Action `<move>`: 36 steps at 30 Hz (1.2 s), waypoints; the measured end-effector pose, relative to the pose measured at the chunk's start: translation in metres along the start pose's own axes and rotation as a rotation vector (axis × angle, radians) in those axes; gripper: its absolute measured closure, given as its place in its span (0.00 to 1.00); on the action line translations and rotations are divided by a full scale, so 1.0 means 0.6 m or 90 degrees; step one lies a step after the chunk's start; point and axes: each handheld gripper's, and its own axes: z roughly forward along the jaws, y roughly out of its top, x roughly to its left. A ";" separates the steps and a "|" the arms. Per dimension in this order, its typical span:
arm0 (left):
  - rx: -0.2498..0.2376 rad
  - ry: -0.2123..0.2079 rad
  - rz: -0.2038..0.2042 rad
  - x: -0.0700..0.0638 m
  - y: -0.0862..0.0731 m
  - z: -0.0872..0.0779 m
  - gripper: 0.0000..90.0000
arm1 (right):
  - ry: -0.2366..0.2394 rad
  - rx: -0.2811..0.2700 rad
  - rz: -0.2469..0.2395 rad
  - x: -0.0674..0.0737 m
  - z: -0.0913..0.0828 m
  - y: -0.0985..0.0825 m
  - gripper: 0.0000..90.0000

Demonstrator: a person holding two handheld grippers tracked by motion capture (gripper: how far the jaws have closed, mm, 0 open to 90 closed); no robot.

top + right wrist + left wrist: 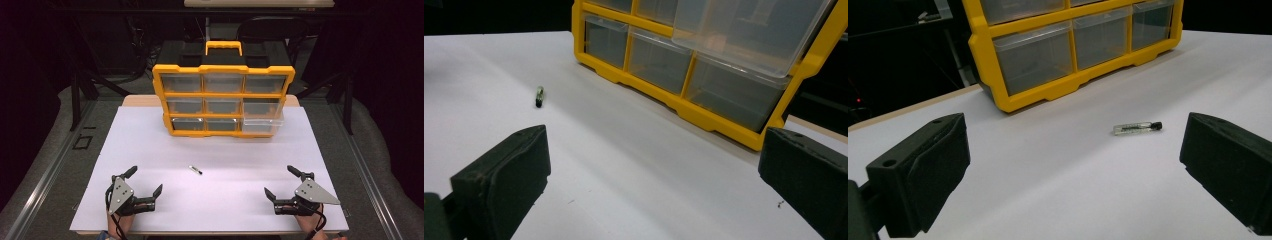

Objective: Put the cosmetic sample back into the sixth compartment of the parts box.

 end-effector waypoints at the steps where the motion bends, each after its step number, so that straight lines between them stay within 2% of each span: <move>1: -0.001 -0.001 -0.002 0.000 0.000 0.000 0.00 | 0.000 0.006 -0.002 0.002 0.001 0.001 0.00; 7: -0.001 0.003 0.000 0.000 0.000 -0.001 0.00 | 0.008 0.018 -0.002 0.006 0.008 0.004 0.00; 11: 0.000 0.004 -0.008 0.001 -0.001 0.000 0.00 | 0.025 0.042 0.003 0.008 0.027 0.008 0.00; 14: 0.000 0.008 -0.001 0.001 -0.001 -0.001 0.00 | 0.030 0.053 0.007 0.010 0.036 0.009 0.00; 20: 0.004 0.008 -0.008 0.003 -0.003 0.002 0.00 | 0.057 0.085 0.008 0.017 0.066 0.015 0.00; 25: 0.009 0.008 -0.001 0.001 -0.002 0.002 0.00 | 0.076 0.102 0.004 0.024 0.081 0.018 0.00; 28: 0.015 0.009 -0.006 0.002 -0.003 0.003 0.00 | 0.091 0.110 0.001 0.029 0.094 0.023 0.00; 32: 0.007 0.010 -0.003 0.001 -0.001 0.000 0.00 | 0.100 0.125 0.001 0.036 0.108 0.025 0.00; 36: 0.011 0.008 -0.003 0.002 -0.002 0.003 0.00 | 0.109 0.129 0.015 0.035 0.118 0.028 0.00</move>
